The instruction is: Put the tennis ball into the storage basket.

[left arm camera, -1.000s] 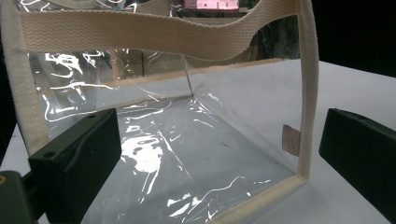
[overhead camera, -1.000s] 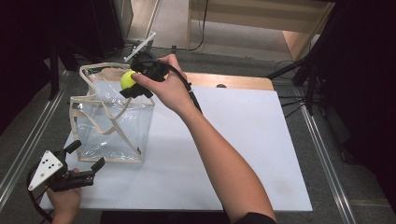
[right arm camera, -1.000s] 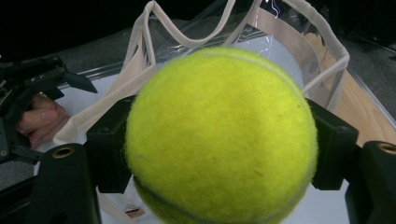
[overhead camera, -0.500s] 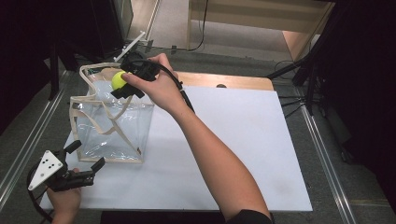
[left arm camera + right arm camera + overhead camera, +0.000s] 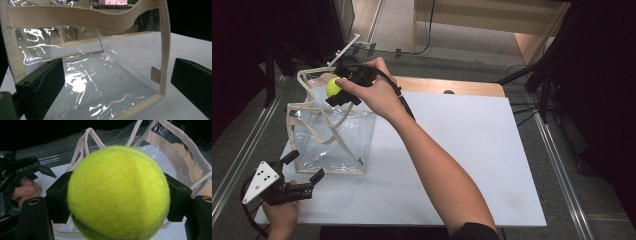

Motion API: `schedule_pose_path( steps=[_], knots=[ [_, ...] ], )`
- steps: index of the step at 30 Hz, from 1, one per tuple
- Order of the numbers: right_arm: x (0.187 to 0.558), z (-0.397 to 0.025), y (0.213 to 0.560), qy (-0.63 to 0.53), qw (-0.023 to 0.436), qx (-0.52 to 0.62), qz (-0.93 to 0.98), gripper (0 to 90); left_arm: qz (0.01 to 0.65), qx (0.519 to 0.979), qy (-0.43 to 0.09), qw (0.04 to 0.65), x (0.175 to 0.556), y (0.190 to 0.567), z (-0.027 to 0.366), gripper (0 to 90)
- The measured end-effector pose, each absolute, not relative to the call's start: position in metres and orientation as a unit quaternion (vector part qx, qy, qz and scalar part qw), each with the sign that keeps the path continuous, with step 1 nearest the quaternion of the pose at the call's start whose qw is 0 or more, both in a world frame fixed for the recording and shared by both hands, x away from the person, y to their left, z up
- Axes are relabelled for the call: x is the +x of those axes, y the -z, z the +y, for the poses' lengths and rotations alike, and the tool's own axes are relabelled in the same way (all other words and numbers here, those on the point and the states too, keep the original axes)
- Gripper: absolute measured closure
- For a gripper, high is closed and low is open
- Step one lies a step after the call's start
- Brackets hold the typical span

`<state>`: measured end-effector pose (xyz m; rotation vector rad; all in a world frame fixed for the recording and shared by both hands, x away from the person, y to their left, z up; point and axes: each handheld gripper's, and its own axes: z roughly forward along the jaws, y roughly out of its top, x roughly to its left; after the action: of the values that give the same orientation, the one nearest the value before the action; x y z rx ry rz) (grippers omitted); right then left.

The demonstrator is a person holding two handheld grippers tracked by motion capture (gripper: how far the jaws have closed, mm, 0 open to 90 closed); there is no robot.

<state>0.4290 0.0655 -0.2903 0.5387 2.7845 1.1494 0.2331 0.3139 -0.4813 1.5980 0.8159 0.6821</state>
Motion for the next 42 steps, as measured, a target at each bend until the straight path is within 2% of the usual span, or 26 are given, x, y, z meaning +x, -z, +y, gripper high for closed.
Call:
schedule_pose_path(
  steps=[16, 42],
  knots=[
    [0.433, 0.08, 0.302, -0.357, 0.035, 0.175, 0.917, 23.2, 0.349, 0.681, -0.29, 0.575, 0.233, 0.481, 0.315, 0.0],
    [0.433, 0.077, 0.322, -0.286, 0.037, 0.155, 0.945, 22.9, 0.35, 0.68, -0.29, 0.575, 0.234, 0.481, 0.314, 0.0]
  ],
)
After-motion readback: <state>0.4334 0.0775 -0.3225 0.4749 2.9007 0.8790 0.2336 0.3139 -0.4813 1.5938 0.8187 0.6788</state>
